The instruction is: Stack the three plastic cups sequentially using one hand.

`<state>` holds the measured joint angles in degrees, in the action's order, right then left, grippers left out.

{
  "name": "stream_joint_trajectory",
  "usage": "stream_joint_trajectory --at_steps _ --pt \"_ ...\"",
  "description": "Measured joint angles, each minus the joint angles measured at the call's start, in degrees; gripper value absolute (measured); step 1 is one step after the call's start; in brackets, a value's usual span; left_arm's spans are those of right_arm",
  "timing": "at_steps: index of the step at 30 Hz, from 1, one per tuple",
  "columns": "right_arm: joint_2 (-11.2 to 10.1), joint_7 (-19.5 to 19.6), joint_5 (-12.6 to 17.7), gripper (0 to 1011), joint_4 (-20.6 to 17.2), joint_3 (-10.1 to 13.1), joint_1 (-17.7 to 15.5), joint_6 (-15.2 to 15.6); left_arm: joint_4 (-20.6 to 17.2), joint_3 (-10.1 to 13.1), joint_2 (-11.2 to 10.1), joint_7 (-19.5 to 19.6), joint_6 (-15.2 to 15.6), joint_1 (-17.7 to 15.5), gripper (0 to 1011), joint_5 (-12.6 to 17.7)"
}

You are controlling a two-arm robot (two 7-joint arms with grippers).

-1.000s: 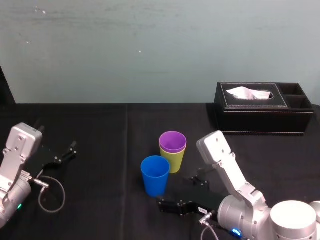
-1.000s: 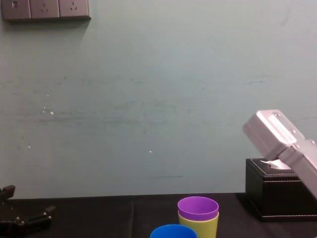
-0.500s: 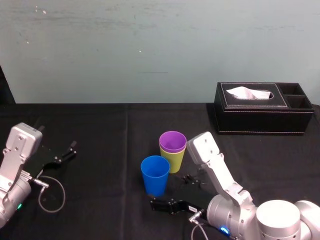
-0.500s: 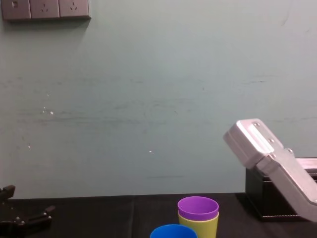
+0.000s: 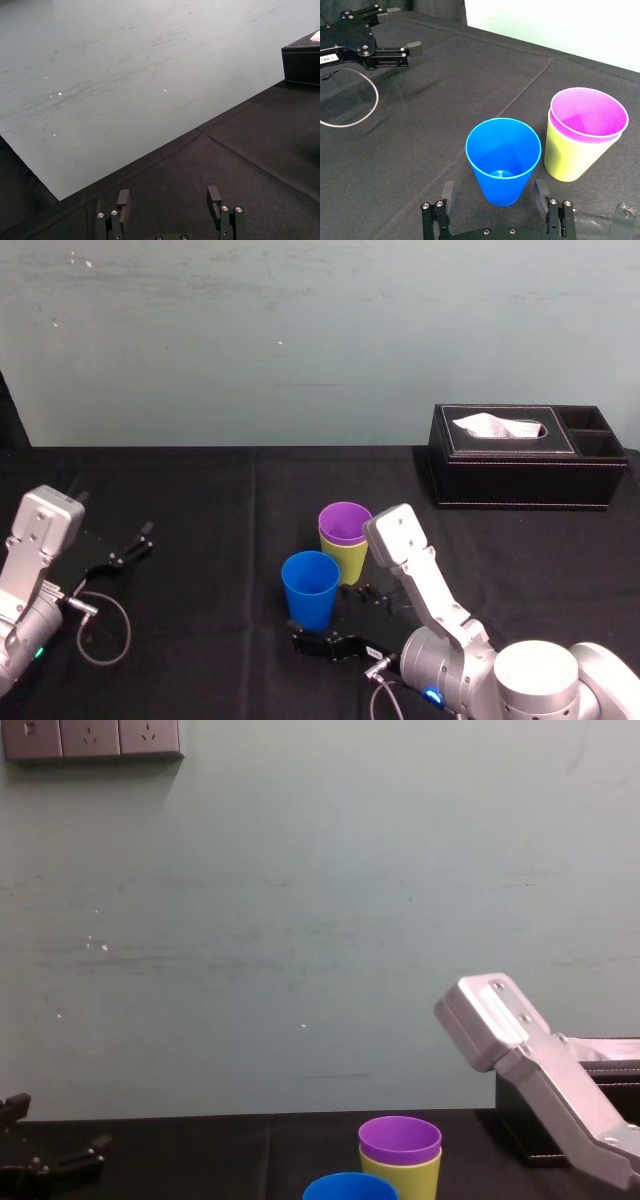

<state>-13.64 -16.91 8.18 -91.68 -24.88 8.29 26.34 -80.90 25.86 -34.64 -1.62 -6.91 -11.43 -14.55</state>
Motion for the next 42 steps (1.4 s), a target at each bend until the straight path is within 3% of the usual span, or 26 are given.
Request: stream_joint_trajectory --at_steps 19,42 --pt "2.6 0.0 -1.0 1000 4.1 0.0 2.1 -1.3 0.0 0.0 0.0 0.0 0.0 0.0 1000 0.0" --pt "3.8 0.4 -3.2 1000 5.8 0.4 2.6 -2.1 0.0 0.0 0.0 0.0 0.0 0.0 1000 0.0"
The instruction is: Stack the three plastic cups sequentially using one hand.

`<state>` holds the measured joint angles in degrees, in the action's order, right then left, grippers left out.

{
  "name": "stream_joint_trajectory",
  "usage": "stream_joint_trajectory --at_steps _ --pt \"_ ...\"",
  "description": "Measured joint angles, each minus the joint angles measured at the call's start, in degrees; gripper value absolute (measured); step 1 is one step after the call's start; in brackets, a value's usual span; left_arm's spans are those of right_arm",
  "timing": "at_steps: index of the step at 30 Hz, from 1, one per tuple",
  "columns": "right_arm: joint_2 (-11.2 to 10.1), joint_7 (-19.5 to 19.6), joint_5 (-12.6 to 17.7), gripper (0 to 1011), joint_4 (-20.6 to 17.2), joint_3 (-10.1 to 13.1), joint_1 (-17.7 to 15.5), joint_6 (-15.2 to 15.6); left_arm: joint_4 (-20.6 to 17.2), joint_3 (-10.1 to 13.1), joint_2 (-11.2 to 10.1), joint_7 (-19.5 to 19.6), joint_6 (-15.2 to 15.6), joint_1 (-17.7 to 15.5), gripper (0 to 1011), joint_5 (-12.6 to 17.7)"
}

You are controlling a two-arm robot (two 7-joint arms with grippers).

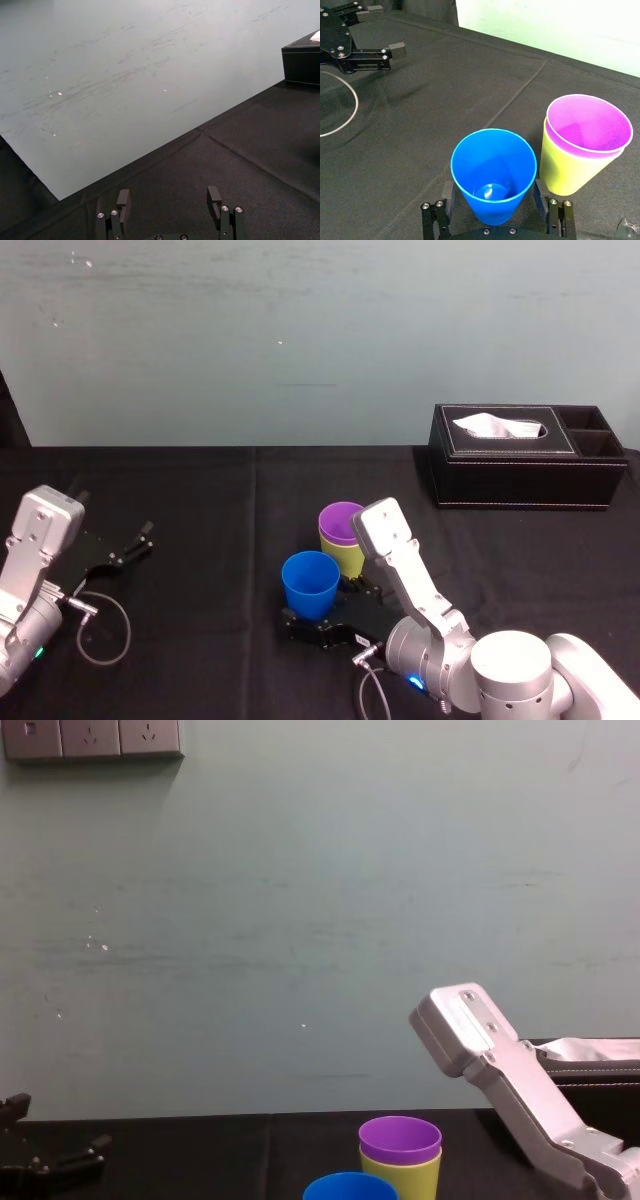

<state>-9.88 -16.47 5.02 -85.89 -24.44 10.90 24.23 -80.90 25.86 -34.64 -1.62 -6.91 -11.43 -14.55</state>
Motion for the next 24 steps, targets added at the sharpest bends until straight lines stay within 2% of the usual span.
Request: stream_joint_trajectory --at_steps 24 --pt "1.0 -1.1 -0.2 1000 2.0 0.1 1.0 -0.9 0.0 0.0 0.0 0.0 0.0 0.0 1000 0.0"
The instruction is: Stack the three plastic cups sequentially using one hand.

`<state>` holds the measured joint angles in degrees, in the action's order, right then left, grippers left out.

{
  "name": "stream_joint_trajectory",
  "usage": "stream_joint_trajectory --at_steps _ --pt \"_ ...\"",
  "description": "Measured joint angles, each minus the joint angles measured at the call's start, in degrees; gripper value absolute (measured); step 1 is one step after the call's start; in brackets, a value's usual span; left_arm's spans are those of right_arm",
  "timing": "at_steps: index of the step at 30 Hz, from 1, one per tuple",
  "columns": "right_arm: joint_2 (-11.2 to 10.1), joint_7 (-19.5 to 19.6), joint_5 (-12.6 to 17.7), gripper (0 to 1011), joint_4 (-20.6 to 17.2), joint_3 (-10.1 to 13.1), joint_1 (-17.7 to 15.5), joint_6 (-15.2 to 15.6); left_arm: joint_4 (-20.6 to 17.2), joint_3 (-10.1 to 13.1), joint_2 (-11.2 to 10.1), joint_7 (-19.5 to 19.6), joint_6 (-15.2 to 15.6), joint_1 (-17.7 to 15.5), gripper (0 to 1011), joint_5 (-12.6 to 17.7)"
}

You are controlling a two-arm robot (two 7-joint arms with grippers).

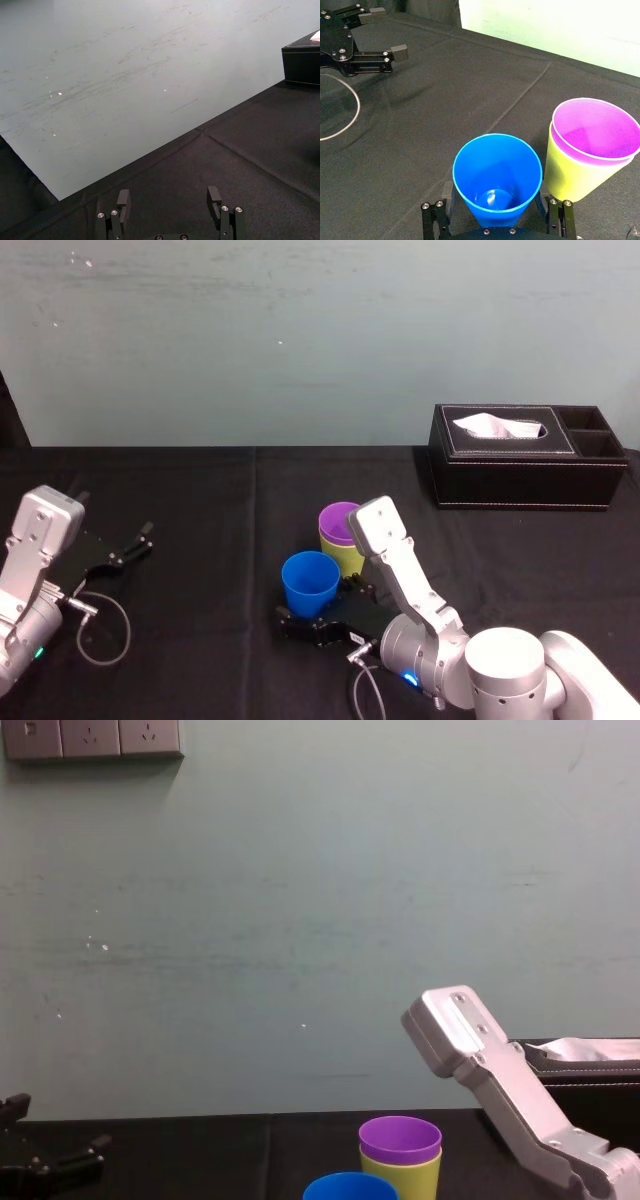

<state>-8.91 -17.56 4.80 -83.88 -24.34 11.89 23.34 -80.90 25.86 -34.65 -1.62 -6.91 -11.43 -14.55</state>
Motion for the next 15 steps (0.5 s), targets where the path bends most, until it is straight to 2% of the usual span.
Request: stream_joint_trajectory --at_steps 12,15 --pt "0.1 0.0 0.0 999 0.3 -0.2 0.3 0.0 0.0 0.0 0.0 0.0 0.0 0.0 1000 0.0" --pt "0.1 0.0 0.0 970 0.2 -0.2 0.2 0.0 0.0 0.0 0.0 0.0 0.0 0.0 1000 0.0"
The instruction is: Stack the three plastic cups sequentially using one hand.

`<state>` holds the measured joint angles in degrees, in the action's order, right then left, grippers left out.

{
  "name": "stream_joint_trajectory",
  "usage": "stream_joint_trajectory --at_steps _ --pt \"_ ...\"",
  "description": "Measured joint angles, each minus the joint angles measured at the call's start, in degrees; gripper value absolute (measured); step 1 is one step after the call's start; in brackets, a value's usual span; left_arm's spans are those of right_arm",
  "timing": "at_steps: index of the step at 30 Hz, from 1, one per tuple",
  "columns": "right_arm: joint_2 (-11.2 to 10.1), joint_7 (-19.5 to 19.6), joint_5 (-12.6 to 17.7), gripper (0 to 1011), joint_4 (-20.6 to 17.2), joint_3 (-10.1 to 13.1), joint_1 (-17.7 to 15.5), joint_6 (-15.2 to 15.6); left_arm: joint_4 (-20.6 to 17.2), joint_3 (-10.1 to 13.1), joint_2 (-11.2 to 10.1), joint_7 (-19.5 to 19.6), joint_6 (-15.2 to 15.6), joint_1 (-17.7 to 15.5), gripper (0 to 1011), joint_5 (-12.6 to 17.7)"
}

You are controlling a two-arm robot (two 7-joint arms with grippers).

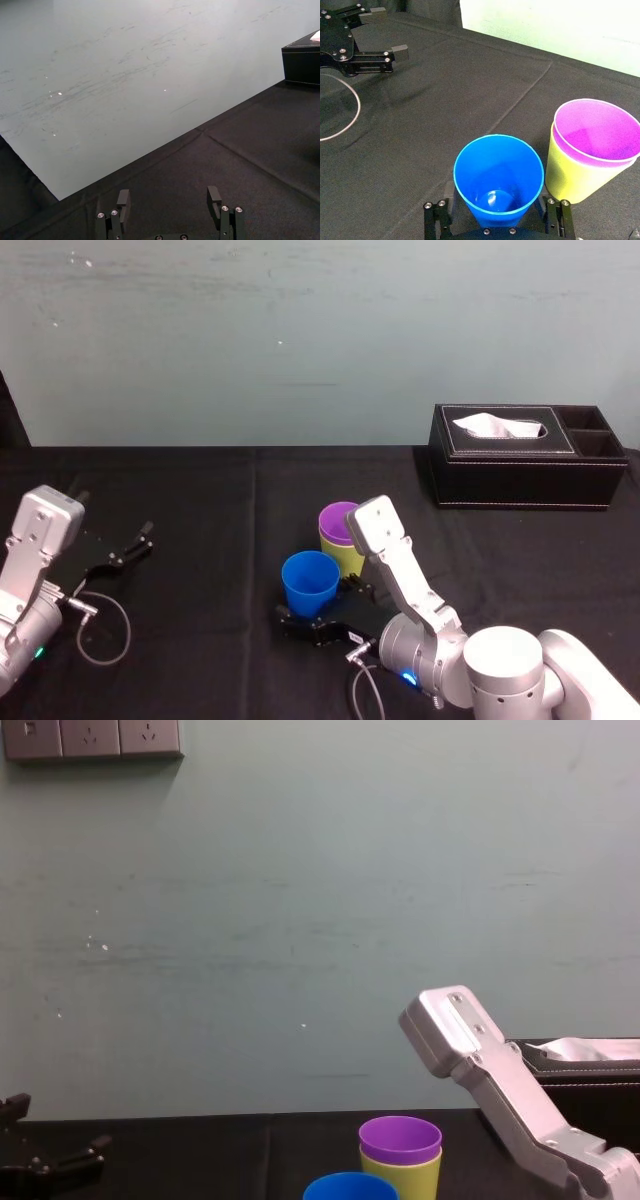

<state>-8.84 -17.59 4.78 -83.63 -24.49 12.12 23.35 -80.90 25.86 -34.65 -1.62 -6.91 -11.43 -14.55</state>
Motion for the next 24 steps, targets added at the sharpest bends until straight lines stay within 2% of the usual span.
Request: stream_joint_trajectory --at_steps 6,7,11,24 --pt "0.0 0.0 0.0 823 -0.1 0.0 0.0 0.0 0.0 0.0 0.0 0.0 0.0 0.0 1000 0.0" --pt "0.0 0.0 0.0 771 -0.1 0.0 -0.1 0.0 0.0 0.0 0.0 0.0 0.0 0.0 1000 0.0" --pt "-0.1 0.0 0.0 716 -0.1 0.0 -0.1 0.0 0.0 0.0 0.0 0.0 0.0 0.0 1000 0.0" --pt "-0.2 0.0 0.0 707 -0.7 0.0 -0.2 0.2 0.0 0.0 0.0 0.0 0.0 0.0 1000 0.0"
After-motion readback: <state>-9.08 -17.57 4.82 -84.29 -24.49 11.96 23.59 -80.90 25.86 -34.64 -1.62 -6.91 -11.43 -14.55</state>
